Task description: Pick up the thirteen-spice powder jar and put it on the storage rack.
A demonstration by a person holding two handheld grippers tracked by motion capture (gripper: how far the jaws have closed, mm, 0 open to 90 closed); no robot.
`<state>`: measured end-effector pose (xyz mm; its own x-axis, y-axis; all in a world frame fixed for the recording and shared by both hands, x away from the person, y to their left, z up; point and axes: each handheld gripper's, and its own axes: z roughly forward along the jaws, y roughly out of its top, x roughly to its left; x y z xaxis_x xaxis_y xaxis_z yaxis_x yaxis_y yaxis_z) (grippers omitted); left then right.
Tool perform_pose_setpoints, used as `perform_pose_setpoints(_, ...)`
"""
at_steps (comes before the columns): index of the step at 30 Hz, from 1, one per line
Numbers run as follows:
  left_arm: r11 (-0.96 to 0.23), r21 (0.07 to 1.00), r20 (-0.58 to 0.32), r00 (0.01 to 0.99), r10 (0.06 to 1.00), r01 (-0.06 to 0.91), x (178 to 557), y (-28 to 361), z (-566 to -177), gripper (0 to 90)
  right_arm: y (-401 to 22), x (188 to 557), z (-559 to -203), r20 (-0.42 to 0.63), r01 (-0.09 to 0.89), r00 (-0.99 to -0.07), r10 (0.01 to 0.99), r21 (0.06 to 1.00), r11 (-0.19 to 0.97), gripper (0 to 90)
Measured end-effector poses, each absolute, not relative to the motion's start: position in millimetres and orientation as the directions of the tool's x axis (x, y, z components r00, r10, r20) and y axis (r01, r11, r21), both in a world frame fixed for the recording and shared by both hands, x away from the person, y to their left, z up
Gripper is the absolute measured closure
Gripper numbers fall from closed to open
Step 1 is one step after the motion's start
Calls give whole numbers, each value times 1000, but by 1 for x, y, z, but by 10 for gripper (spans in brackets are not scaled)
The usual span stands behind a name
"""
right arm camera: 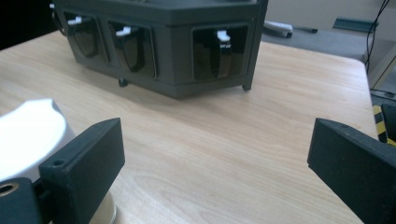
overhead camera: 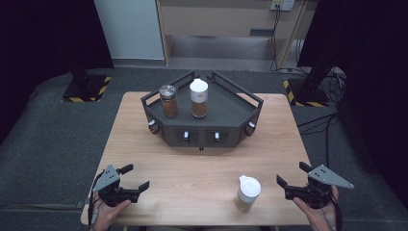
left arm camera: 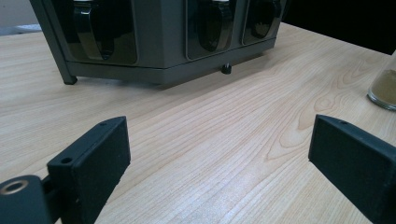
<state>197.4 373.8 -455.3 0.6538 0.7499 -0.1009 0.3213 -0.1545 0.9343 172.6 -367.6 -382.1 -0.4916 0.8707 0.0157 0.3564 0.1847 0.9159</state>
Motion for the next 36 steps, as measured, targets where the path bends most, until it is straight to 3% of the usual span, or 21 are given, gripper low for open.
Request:
perform_pose_setpoints(24,-146,939,-104,660,744,312,196,375,-456,45,-377,175,-421,30,334,-519,855,927,170,61)
perform_pose_setpoints(29,-142,940,-104,657,746,310,196,376,-456,45,-373,173,-421,-5,324,-503,864,926,194,65)
perform_pose_setpoints(36,-126,942,-116,652,749,312,196,378,-457,45,-380,171,-424,23,336,-454,891,930,147,71)
